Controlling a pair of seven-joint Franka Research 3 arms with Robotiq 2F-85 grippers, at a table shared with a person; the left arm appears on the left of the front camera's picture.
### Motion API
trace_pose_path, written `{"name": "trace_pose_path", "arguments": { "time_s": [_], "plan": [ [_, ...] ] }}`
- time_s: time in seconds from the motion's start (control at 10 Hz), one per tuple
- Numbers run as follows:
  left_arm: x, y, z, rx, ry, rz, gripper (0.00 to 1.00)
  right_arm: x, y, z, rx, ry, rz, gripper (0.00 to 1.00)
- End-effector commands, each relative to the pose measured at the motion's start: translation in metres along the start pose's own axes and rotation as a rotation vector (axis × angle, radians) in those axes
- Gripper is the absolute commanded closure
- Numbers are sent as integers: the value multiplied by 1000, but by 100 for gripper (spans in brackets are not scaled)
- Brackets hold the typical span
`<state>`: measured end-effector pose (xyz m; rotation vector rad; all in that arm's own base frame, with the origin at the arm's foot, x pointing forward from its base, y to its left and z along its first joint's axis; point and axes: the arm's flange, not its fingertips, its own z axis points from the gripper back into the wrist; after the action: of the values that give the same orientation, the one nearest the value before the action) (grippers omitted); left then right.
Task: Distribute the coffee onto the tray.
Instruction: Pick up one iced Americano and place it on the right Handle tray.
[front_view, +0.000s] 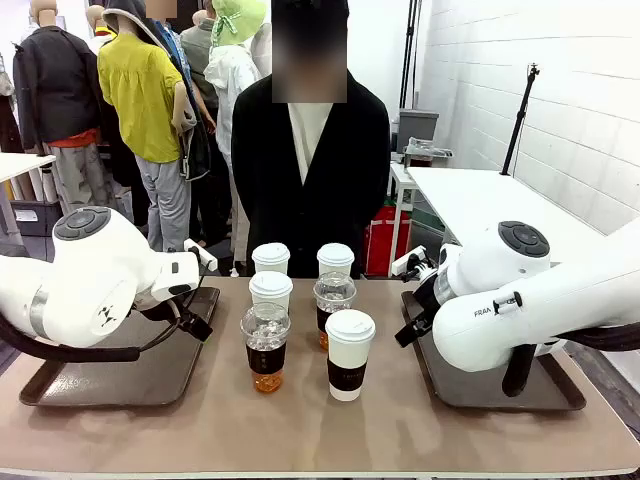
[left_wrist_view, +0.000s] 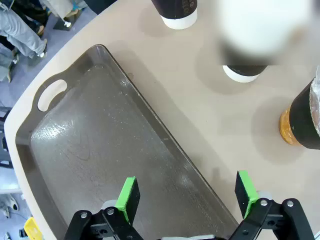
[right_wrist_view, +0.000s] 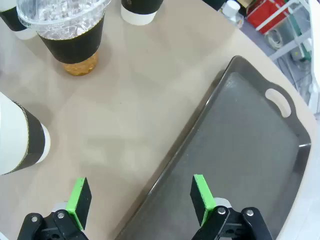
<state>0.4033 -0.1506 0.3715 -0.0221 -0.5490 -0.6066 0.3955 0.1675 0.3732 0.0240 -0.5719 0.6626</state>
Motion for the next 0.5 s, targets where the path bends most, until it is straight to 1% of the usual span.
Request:
{"name": "trace_pose_path", "arguments": {
  "time_s": [0.0, 0.4],
  "plan": [
    [0, 0, 0, 0, 0, 0, 0, 0, 0, 0, 0, 0, 0, 0],
    [0, 0, 0, 0, 0, 0, 0, 0, 0, 0, 0, 0, 0, 0]
  ]
}}
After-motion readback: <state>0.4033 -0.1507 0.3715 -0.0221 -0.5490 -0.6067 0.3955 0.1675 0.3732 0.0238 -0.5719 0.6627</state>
